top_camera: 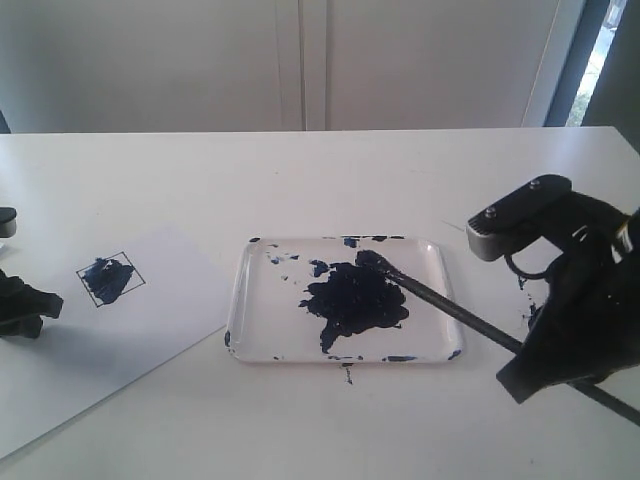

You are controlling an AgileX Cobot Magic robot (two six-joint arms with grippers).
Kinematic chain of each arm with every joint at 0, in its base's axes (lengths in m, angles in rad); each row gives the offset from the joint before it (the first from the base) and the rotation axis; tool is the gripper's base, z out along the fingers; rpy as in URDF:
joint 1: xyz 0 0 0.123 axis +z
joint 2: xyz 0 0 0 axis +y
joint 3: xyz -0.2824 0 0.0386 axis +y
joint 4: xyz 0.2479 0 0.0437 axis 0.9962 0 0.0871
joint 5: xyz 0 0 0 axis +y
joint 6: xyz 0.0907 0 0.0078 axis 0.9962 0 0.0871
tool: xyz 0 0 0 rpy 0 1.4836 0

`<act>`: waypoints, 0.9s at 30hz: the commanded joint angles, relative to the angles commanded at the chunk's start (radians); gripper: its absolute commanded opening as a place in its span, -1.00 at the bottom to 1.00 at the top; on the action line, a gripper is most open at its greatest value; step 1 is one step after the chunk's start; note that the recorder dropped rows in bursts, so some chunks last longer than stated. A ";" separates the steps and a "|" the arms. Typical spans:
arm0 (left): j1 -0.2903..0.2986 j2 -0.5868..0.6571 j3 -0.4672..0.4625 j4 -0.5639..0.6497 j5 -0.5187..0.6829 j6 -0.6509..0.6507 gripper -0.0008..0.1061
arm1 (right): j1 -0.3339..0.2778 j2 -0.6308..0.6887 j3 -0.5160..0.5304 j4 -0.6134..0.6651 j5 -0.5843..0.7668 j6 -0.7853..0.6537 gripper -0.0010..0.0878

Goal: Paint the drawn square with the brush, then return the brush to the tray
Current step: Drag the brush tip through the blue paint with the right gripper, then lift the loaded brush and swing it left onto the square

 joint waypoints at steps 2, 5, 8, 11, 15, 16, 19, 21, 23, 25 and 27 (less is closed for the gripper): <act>0.000 0.000 0.000 0.000 0.000 0.000 -0.09 | 0.002 0.000 -0.043 0.030 0.041 -0.012 -0.98; 0.000 0.000 0.000 0.000 -0.001 0.000 -0.09 | 0.004 0.002 -0.104 0.081 0.048 -0.030 -0.98; 0.000 0.000 0.000 0.000 0.001 0.000 -0.09 | 0.019 0.020 -0.154 0.116 0.048 -0.023 -0.98; 0.000 0.000 0.000 0.000 0.008 0.000 -0.09 | 0.051 0.052 -0.190 0.124 0.048 -0.023 -0.98; 0.000 0.000 0.000 0.000 0.008 0.000 -0.09 | 0.108 0.123 -0.240 0.128 0.048 -0.022 -0.98; 0.000 0.000 0.000 0.000 0.008 0.000 -0.09 | 0.126 0.143 -0.252 0.133 0.048 -0.025 -0.98; 0.000 0.000 0.000 0.000 0.006 0.000 -0.09 | 0.184 0.201 -0.296 0.135 0.046 -0.026 -0.98; 0.000 0.000 0.000 0.000 0.004 0.002 -0.09 | 0.221 0.239 -0.332 0.135 0.032 -0.026 -0.98; 0.000 0.000 0.000 0.000 0.004 0.009 -0.09 | 0.244 0.285 -0.369 0.131 0.013 -0.024 -0.98; 0.000 0.000 0.000 0.000 0.004 0.011 -0.09 | 0.258 0.332 -0.400 0.133 0.000 -0.022 -0.98; 0.000 0.000 0.000 0.000 0.006 0.011 -0.09 | 0.267 0.380 -0.433 0.133 -0.010 -0.022 -0.98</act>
